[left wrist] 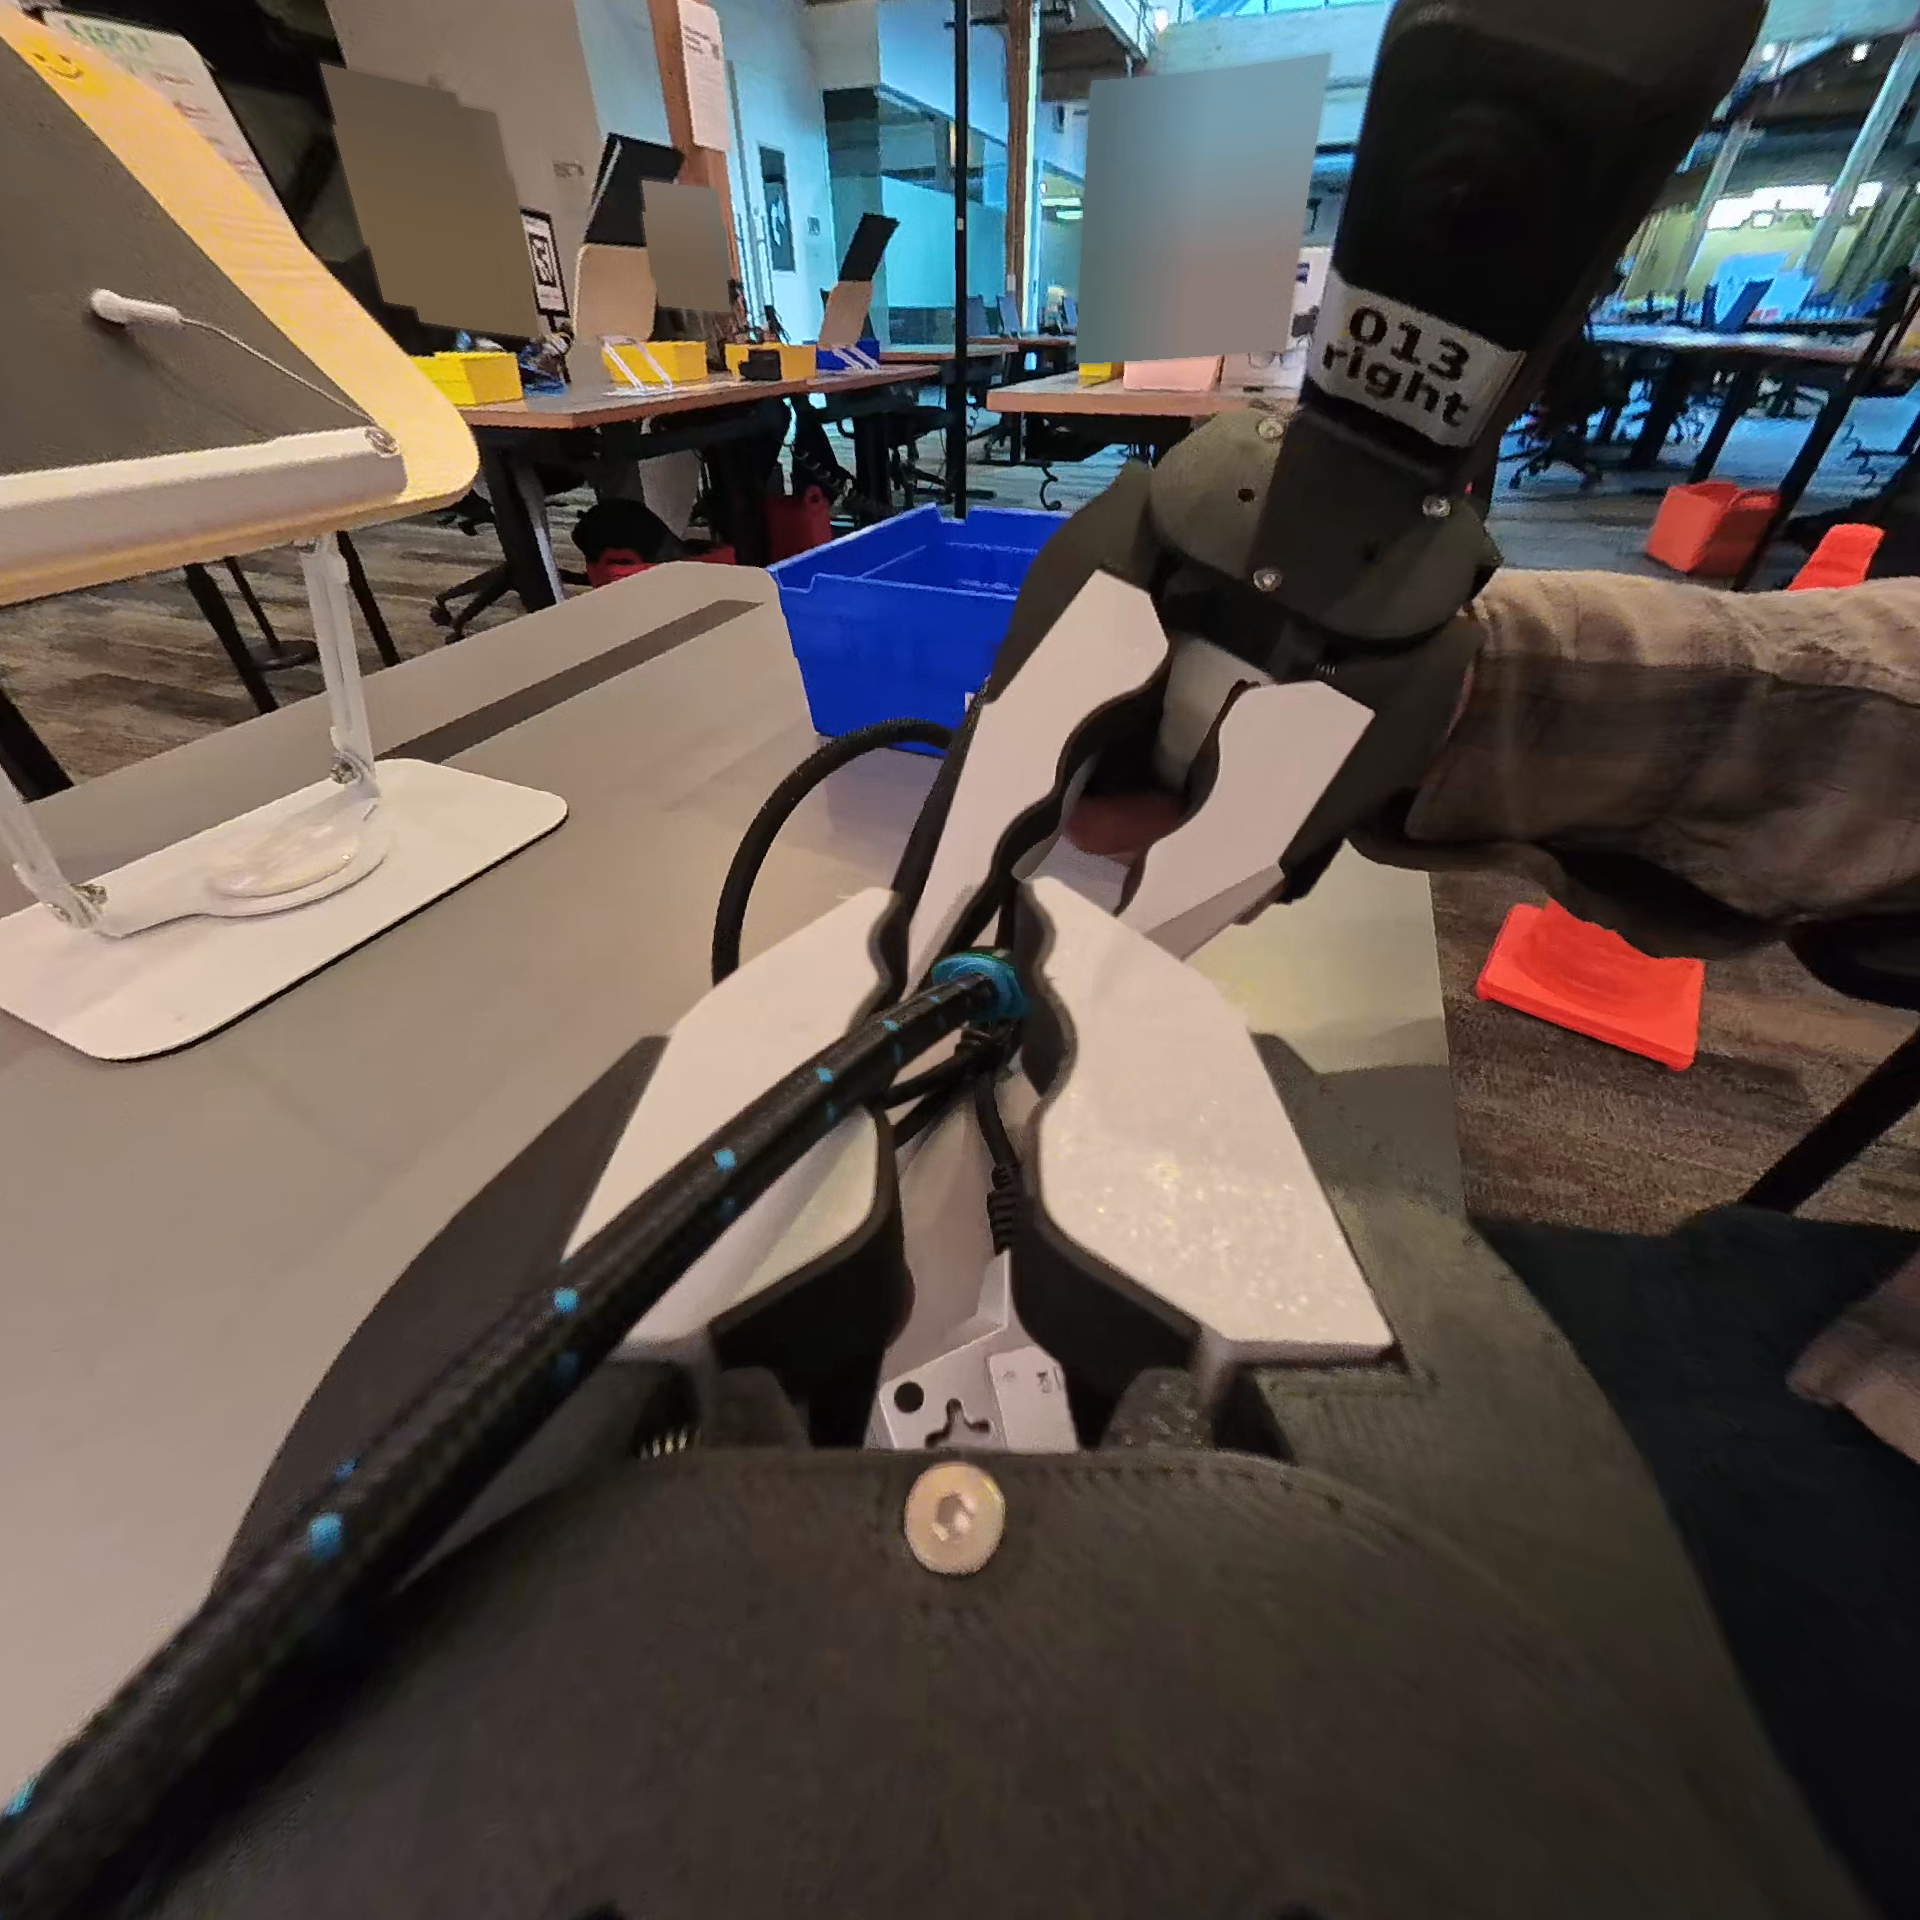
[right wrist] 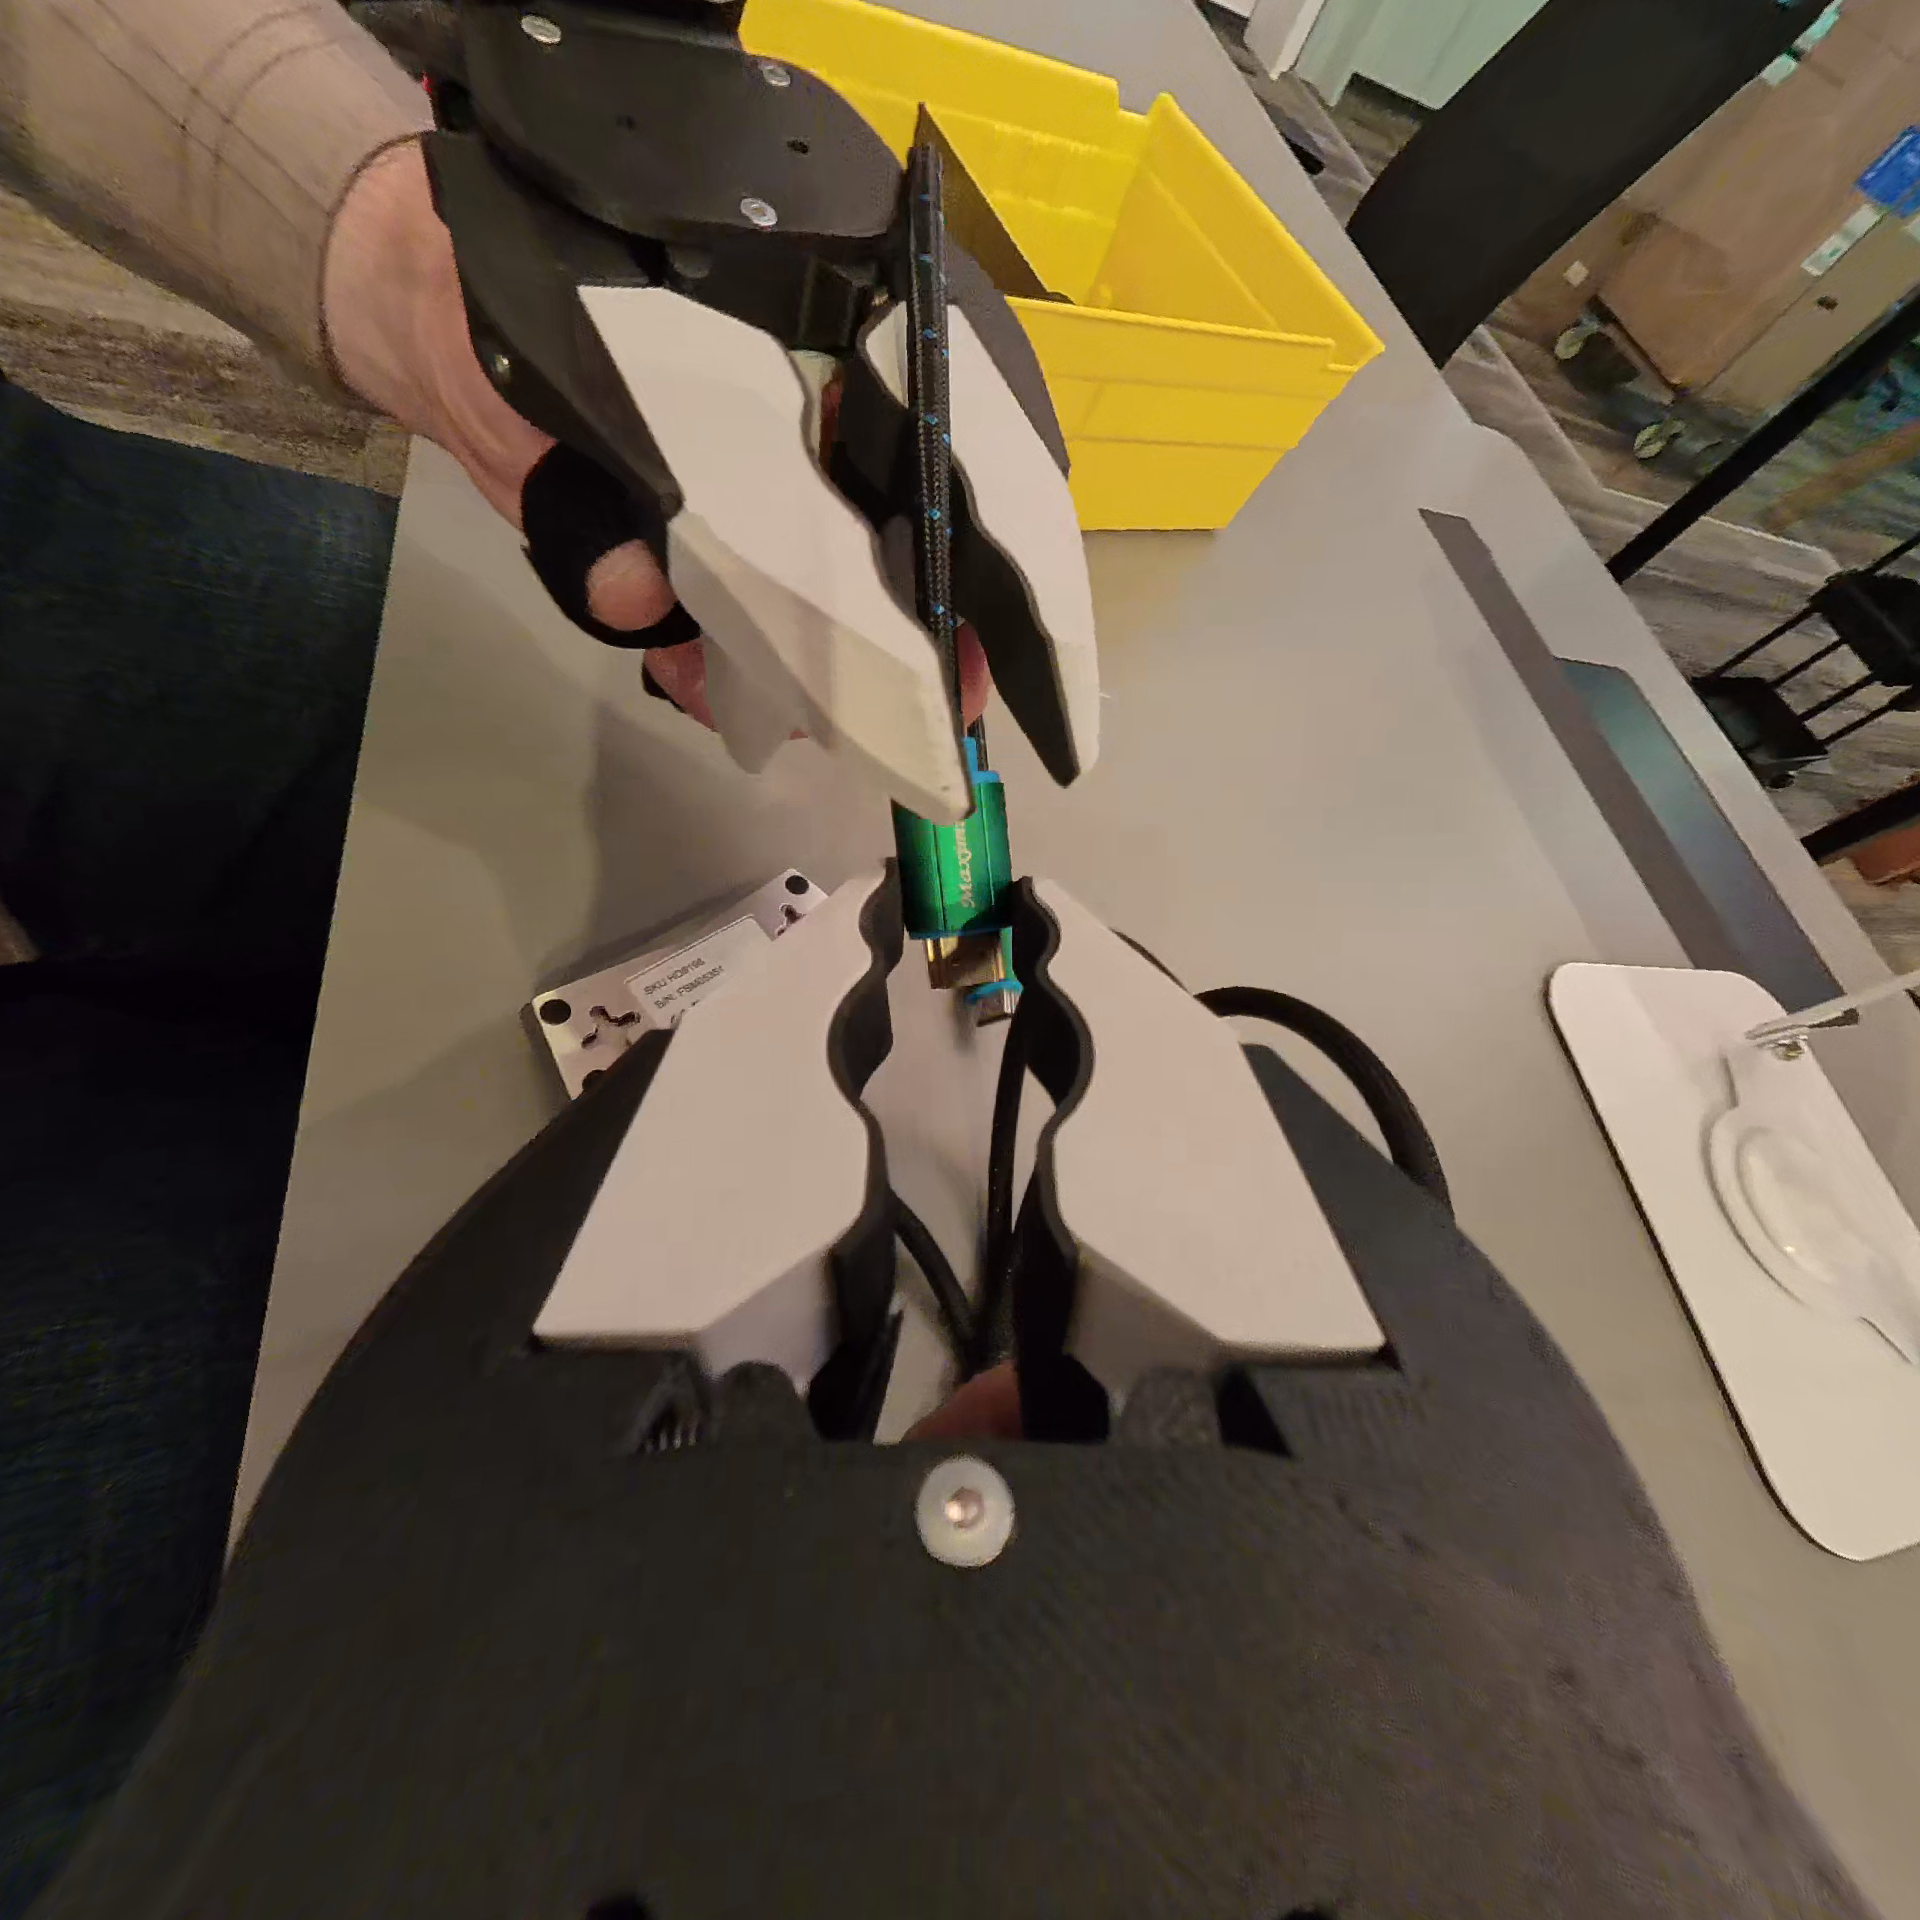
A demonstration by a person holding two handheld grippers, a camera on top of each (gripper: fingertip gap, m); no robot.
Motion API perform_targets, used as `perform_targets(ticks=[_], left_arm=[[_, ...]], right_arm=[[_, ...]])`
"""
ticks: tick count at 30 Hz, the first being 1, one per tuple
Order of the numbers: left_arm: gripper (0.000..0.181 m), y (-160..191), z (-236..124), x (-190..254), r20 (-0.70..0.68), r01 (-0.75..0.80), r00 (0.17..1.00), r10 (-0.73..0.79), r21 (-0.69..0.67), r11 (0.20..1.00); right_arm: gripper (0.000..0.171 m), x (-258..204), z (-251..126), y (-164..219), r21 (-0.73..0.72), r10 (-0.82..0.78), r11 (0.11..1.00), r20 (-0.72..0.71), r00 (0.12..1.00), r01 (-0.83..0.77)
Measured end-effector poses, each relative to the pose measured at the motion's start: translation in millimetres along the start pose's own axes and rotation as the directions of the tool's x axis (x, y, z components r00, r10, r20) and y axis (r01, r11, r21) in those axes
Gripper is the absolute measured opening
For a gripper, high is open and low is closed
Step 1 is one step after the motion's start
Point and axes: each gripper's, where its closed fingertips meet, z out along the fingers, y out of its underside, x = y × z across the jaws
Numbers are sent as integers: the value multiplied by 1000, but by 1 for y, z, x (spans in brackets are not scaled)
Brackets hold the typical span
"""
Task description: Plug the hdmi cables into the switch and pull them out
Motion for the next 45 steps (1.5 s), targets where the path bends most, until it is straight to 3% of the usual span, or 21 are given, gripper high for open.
perform_targets(ticks=[5,10,15,19,23,29,31,37,45], left_arm=[[11,5,-1,5,-49,-19,999,16,-62,998],[6,3,1,4,-9,2,1000,-2,-62,998],[6,-4,-1,-8,66,141,988,-139,-27,990],[5,-12,-4,-17,100,275,956,-275,21,961],[5,-17,-6,-18,113,303,946,-305,41,952],[6,-24,-9,-18,104,287,951,-292,61,956],[10,-26,-9,-17,103,255,960,-259,51,966],[42,-15,-5,-4,43,48,998,-43,-113,992],[62,-20,-4,0,-54,67,996,-75,-135,989]], right_arm=[[18,-2,-2,2,-21,-24,999,12,1000,24],[19,4,-2,2,-36,-56,998,-40,998,54],[26,12,-1,-4,-76,-165,985,-144,976,155],[27,21,0,-9,-179,-335,938,-264,904,296],[12,31,-1,-16,-252,-448,891,-351,822,377],[11,31,-5,-23,-198,-410,912,-365,836,360],[11,30,-7,-25,-181,-399,917,-357,845,356],[11,28,-14,-25,-160,-402,916,-327,856,369],[10,21,-18,-27,-155,-437,899,-286,853,409]])
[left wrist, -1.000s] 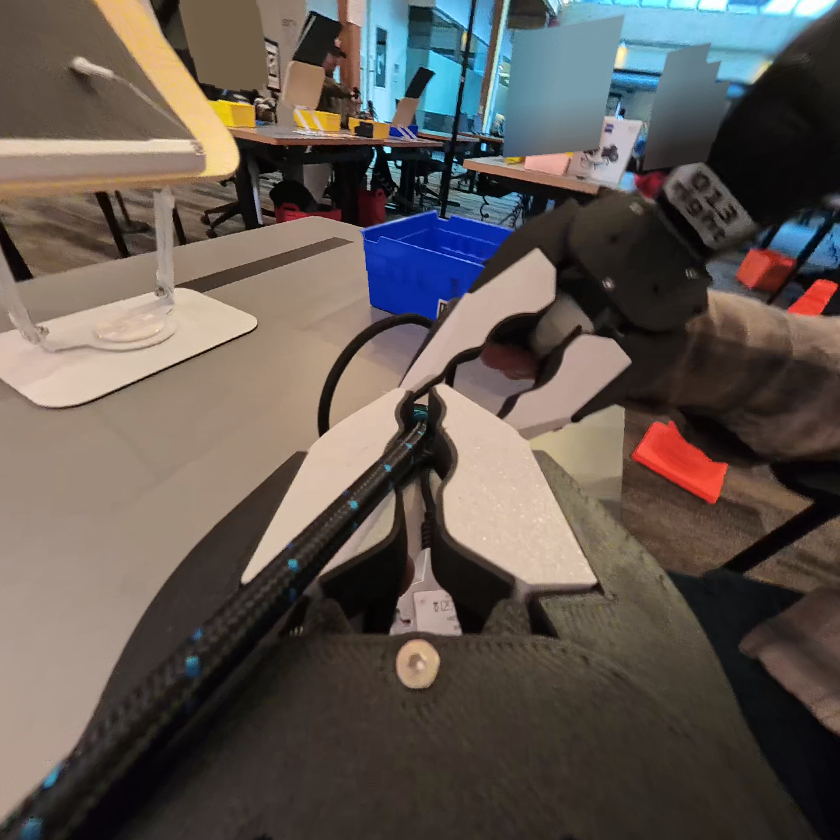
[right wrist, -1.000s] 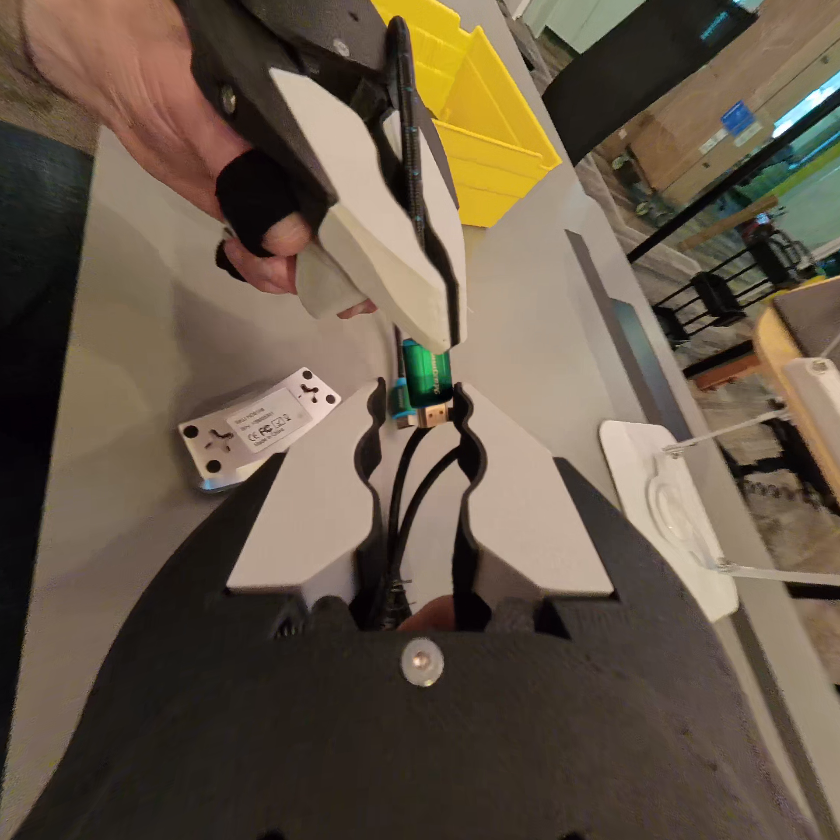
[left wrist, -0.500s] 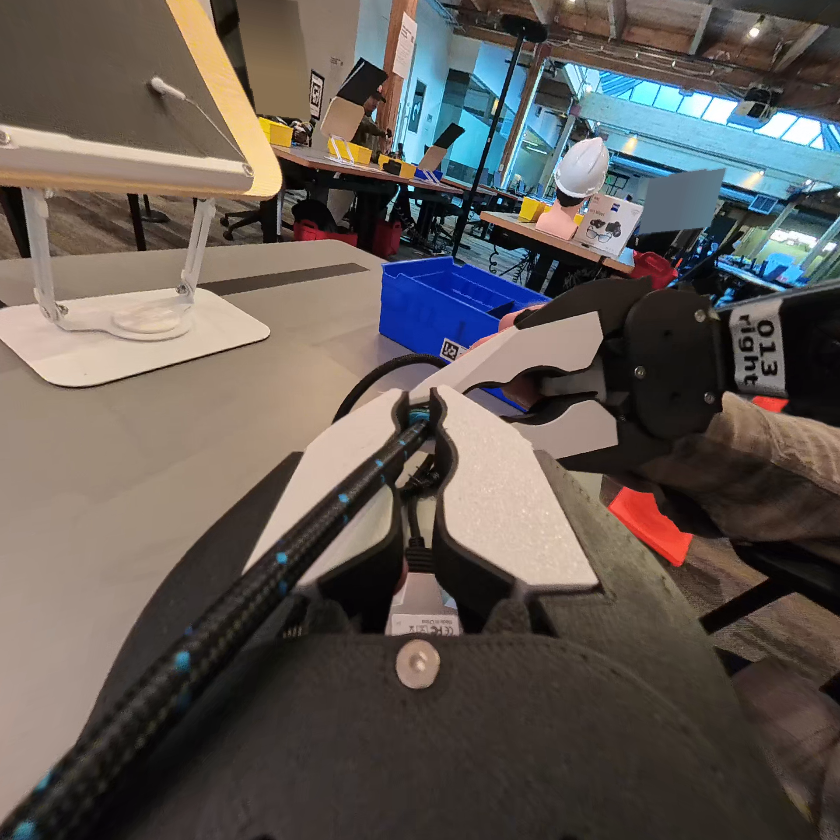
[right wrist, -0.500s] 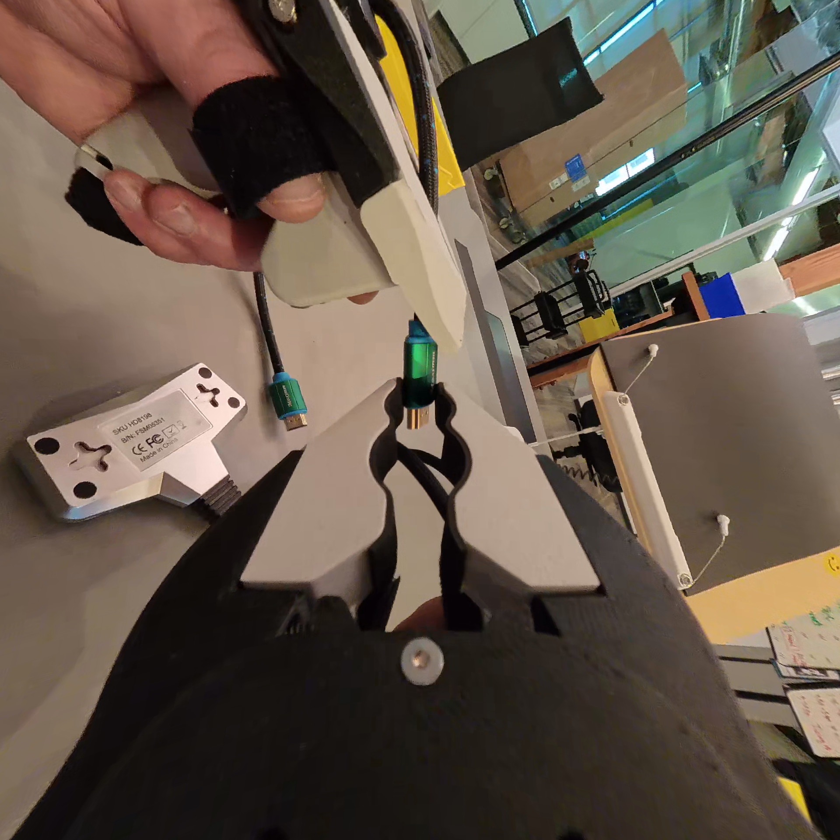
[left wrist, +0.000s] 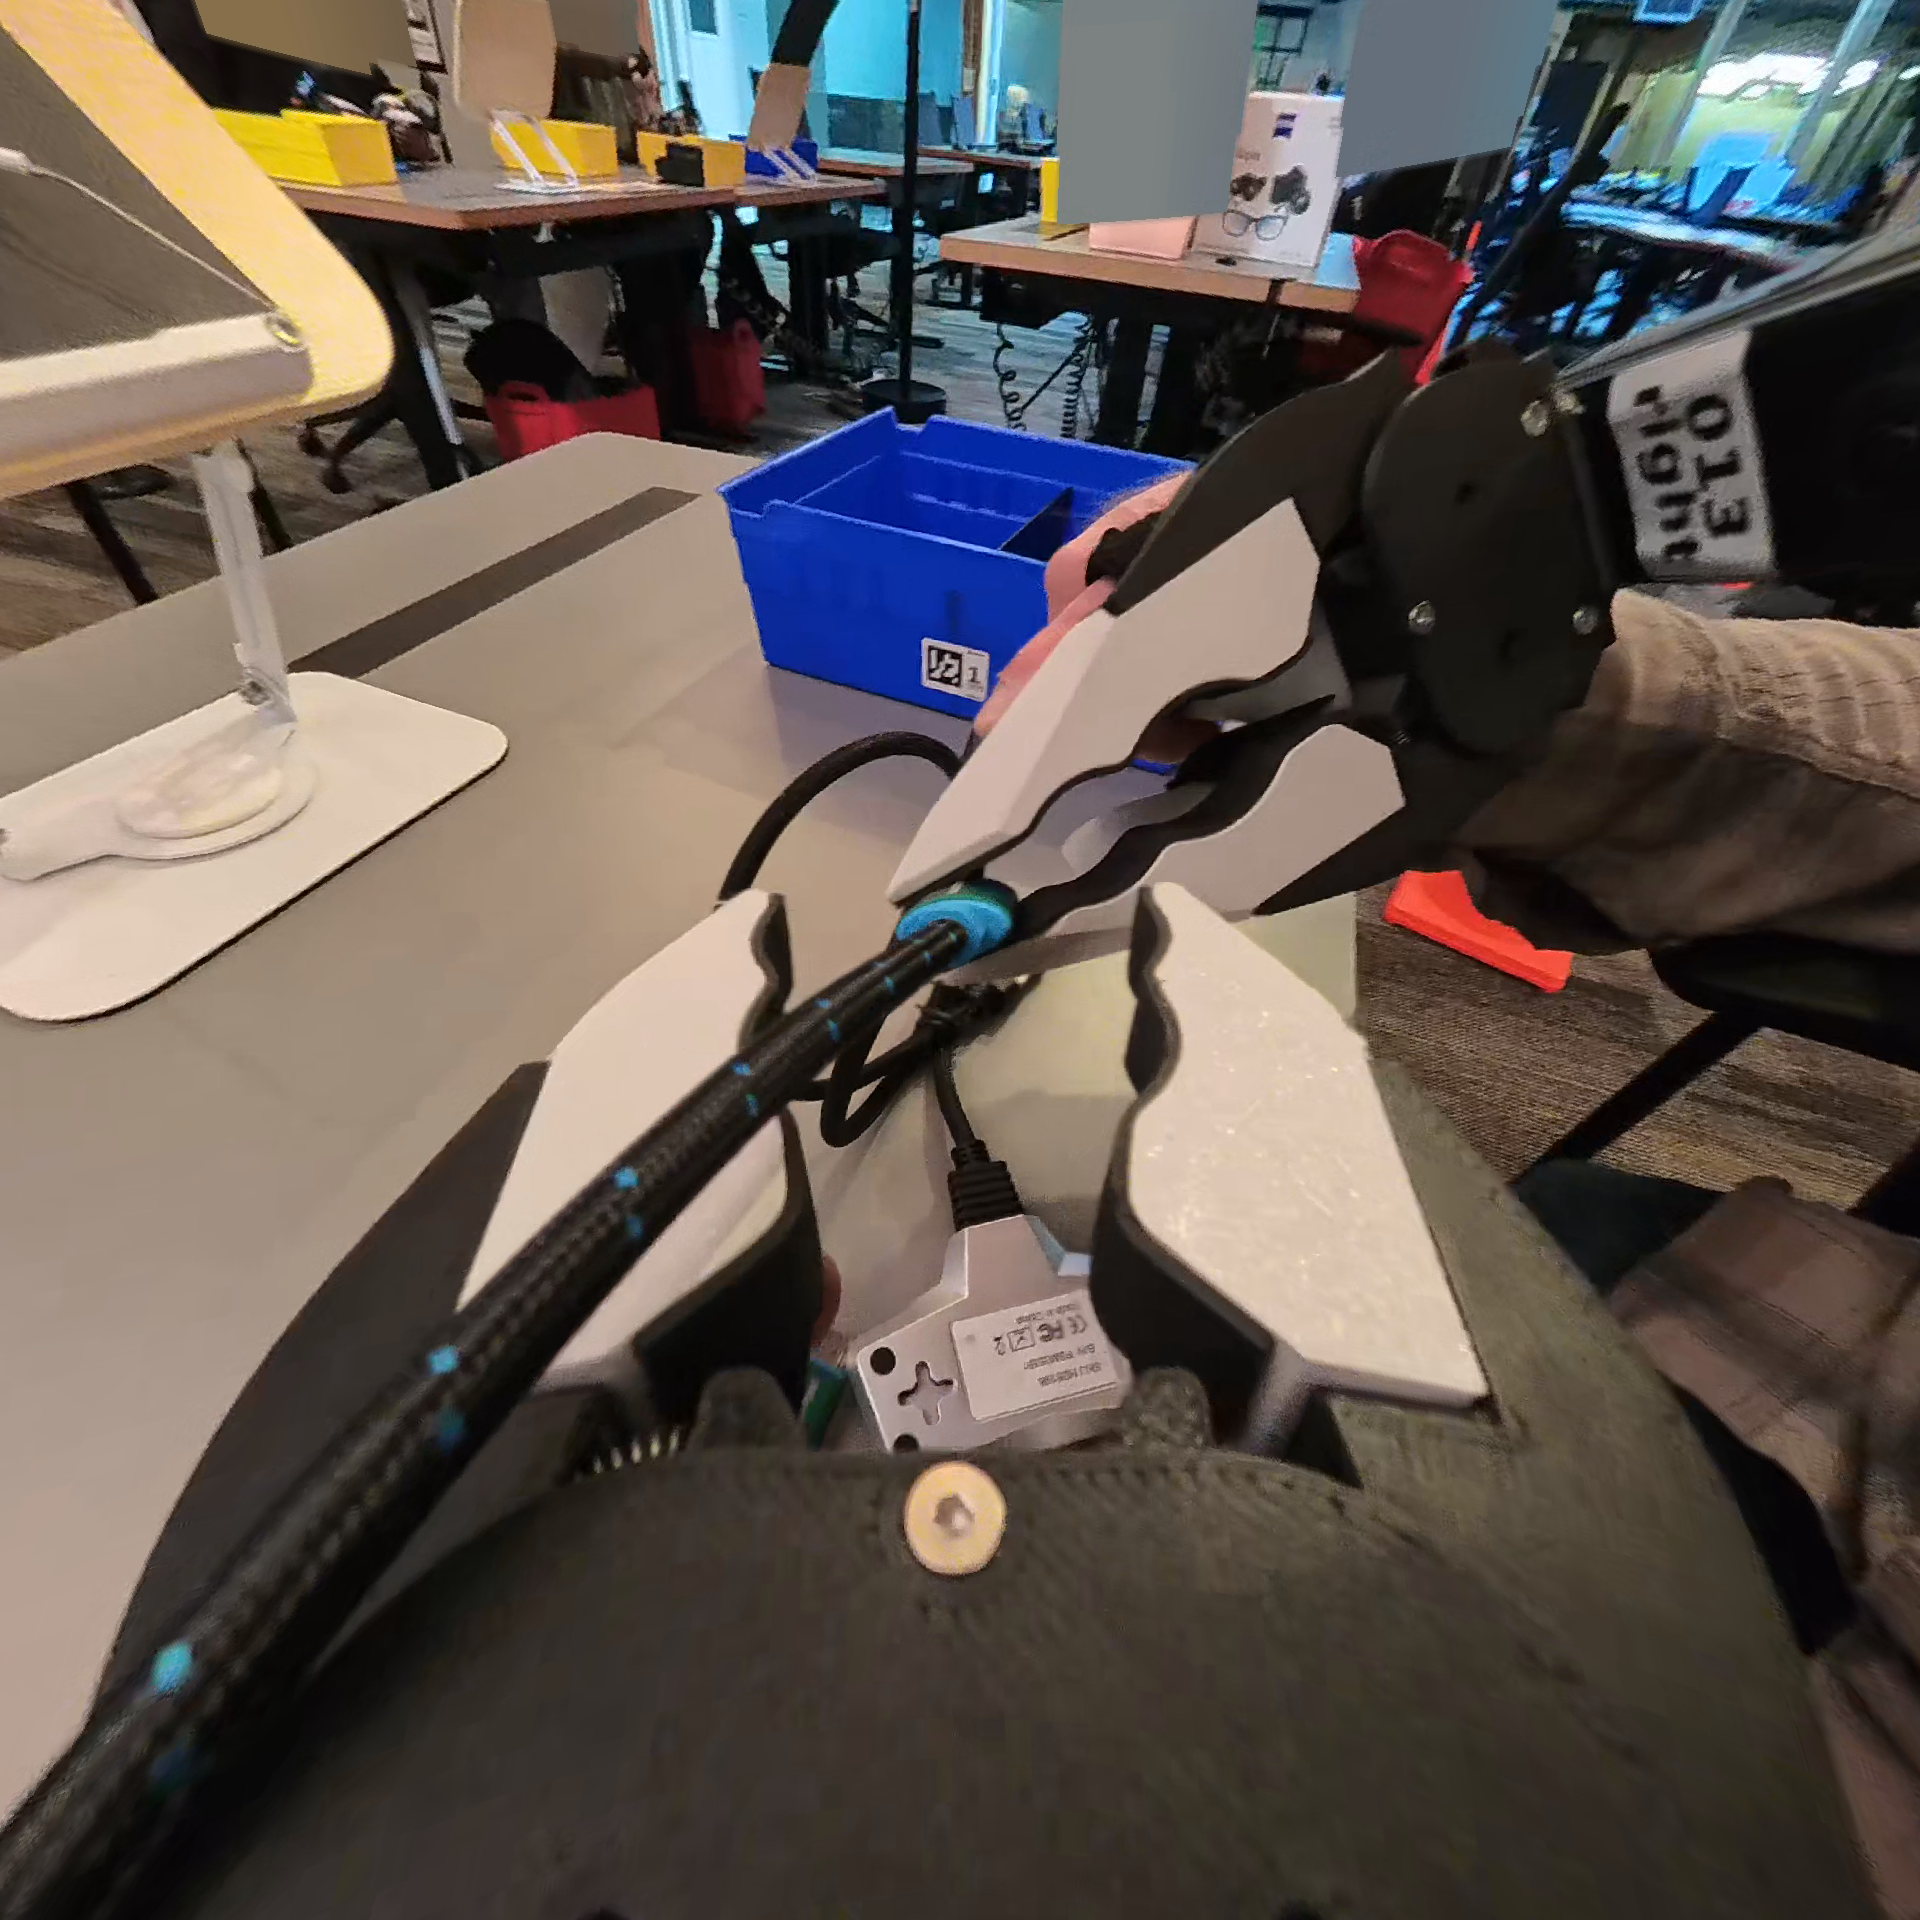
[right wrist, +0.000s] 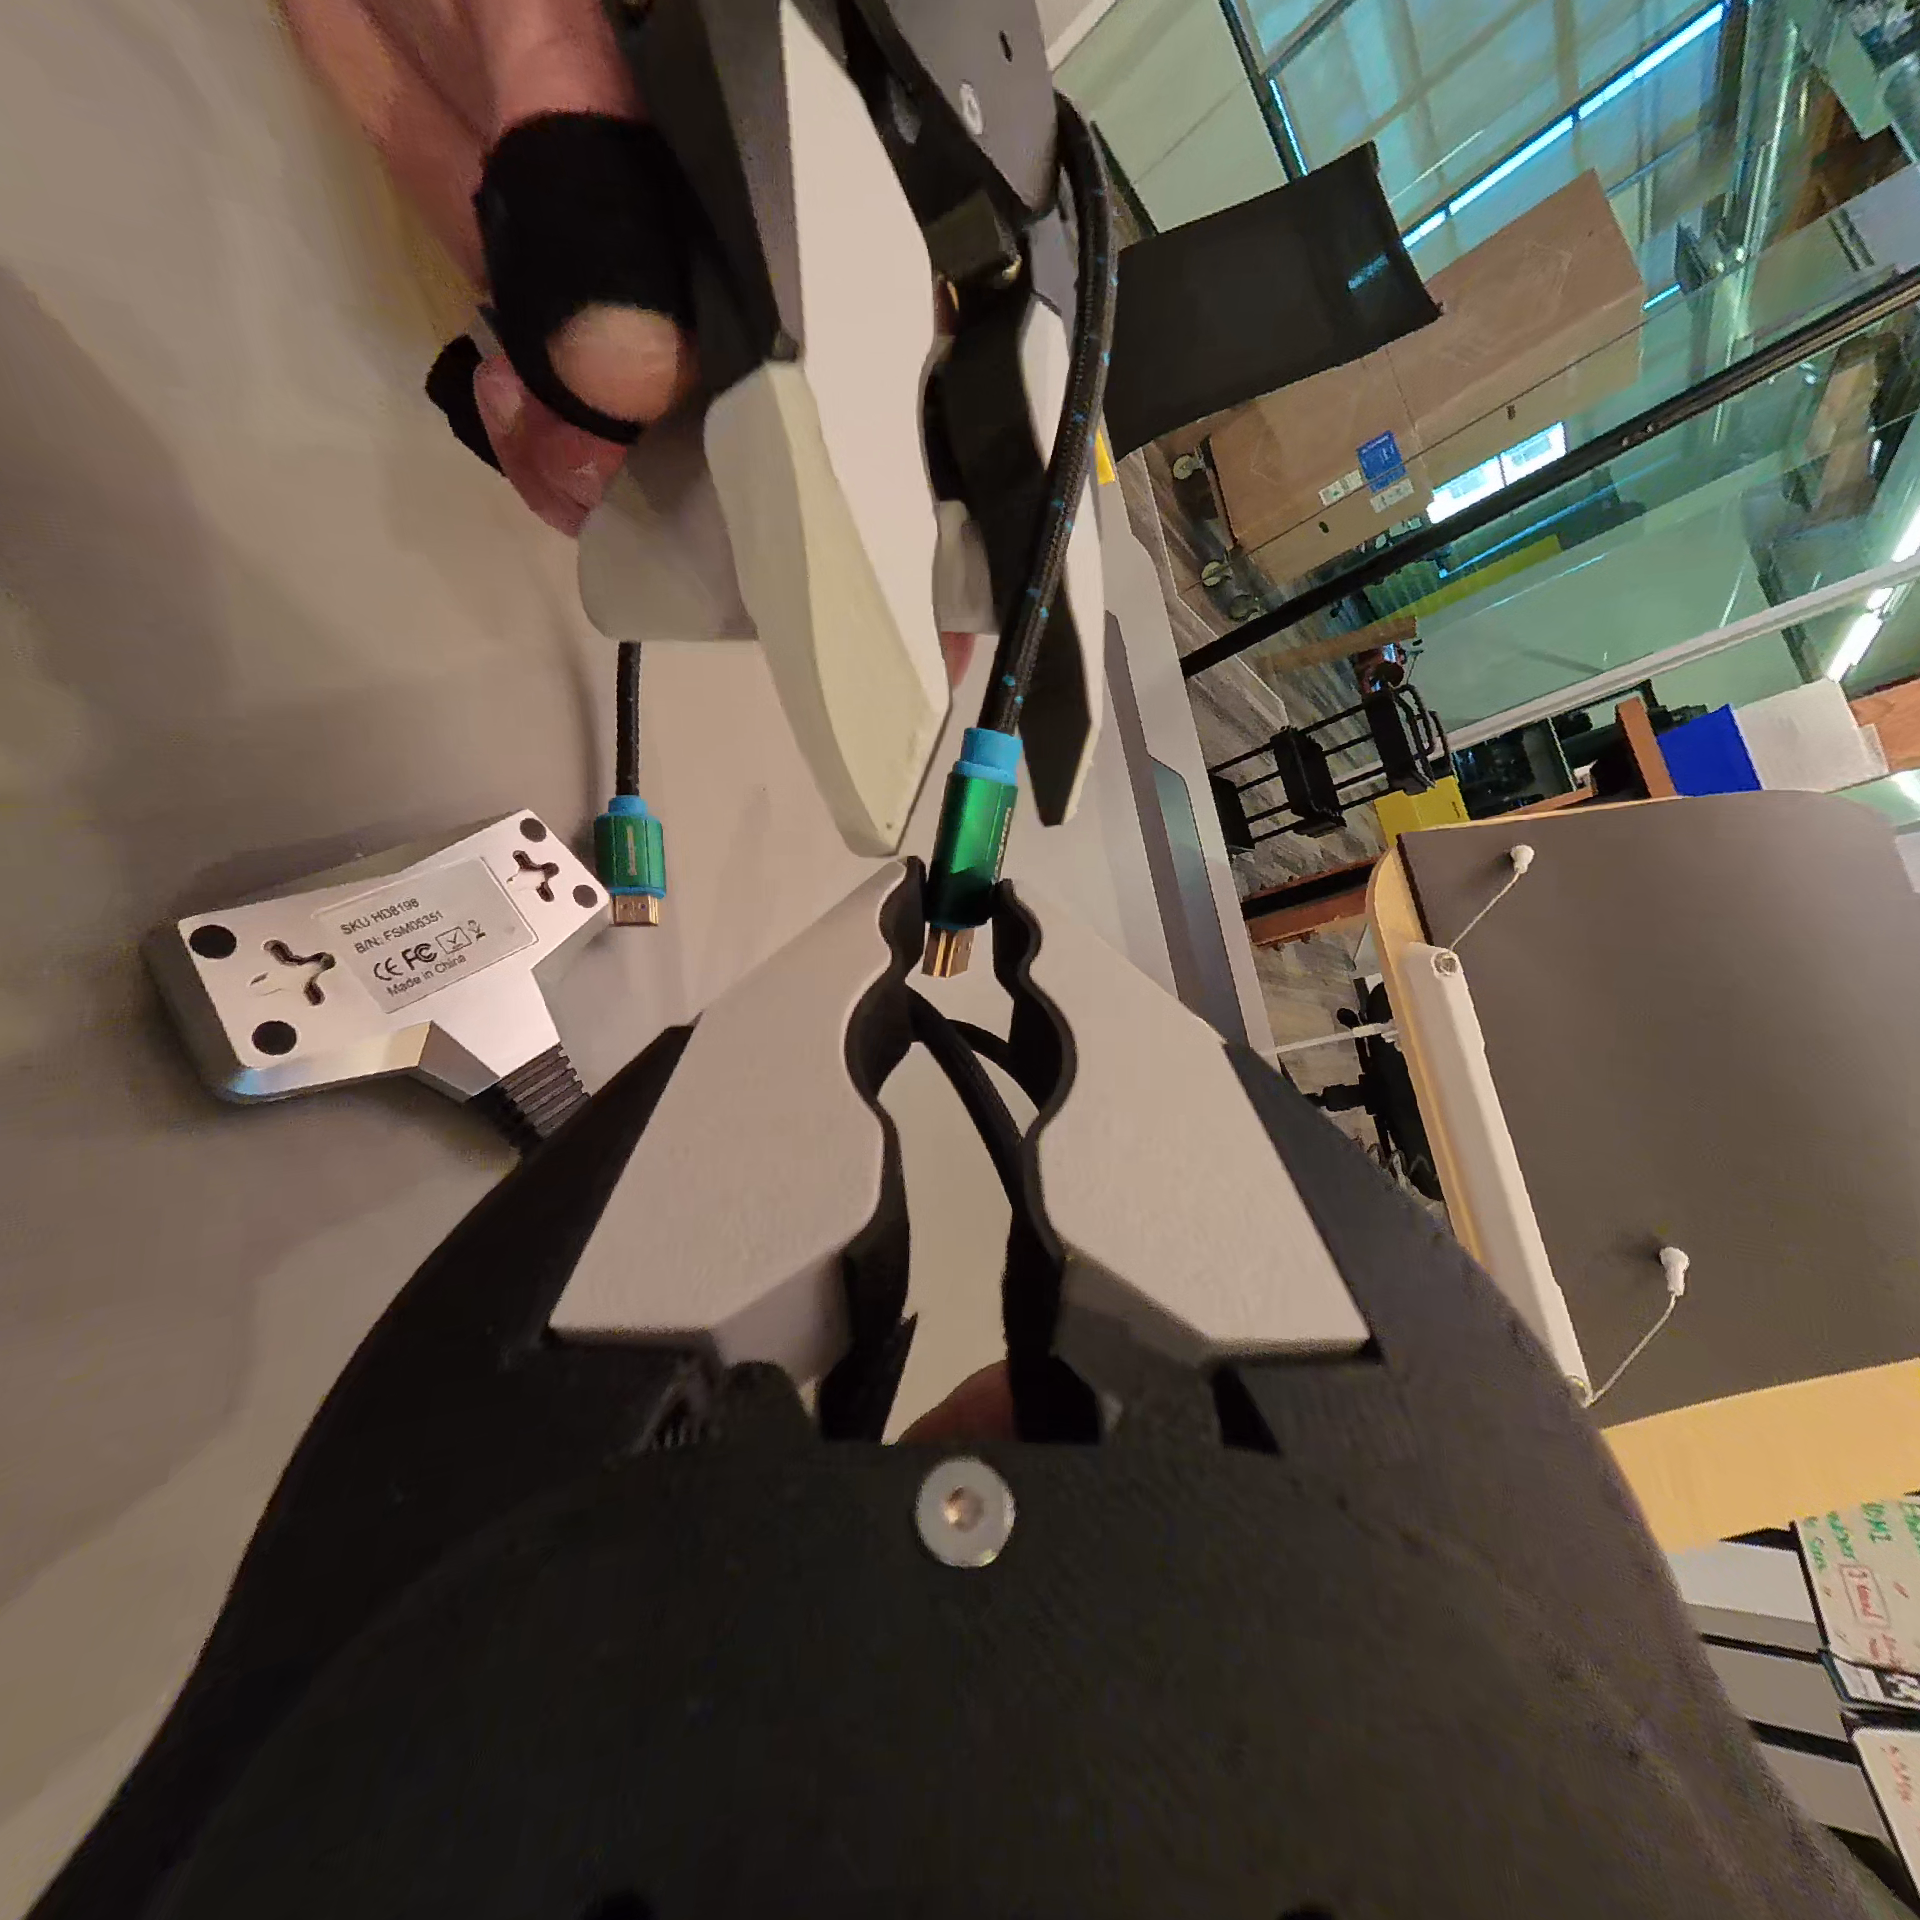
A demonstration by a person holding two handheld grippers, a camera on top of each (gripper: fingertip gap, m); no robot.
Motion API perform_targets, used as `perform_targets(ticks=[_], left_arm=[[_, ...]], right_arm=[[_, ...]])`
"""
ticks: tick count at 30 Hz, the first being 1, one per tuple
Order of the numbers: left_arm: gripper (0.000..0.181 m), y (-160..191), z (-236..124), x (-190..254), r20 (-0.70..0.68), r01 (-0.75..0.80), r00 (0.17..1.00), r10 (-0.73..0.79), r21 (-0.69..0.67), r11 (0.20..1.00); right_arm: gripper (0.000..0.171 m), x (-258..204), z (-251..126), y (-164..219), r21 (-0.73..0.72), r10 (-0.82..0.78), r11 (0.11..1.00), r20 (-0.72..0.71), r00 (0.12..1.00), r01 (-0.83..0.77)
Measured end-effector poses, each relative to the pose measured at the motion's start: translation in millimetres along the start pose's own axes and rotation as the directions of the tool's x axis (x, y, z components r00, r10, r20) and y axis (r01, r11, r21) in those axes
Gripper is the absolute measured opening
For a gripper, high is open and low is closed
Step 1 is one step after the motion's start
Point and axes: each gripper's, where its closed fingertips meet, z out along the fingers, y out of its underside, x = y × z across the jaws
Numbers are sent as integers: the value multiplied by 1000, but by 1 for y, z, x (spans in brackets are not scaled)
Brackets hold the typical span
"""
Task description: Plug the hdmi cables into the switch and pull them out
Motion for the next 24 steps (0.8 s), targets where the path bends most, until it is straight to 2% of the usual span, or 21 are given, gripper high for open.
perform_targets(ticks=[3,11,15,18,20,24], left_arm=[[72,-5,-1,2,-8,-23,1000,23,14,1000],[83,-7,0,-16,59,33,998,-36,42,999],[88,-5,2,-17,34,68,997,-70,53,996],[83,-16,0,-11,-40,123,992,-119,123,985],[71,-24,-4,-8,-98,164,984,-149,163,973],[46,-19,-5,-11,-68,102,993,-94,137,985]], right_arm=[[10,-2,-1,-2,2,-14,1000,11,1000,14],[10,-2,-5,-18,57,-4,998,21,1000,2],[10,-6,-6,-21,65,-10,998,43,999,7],[9,-9,-7,-17,60,-15,998,72,997,11],[10,-9,-8,-12,47,-16,999,82,996,12],[10,-4,-12,-6,41,-5,999,74,997,2]])
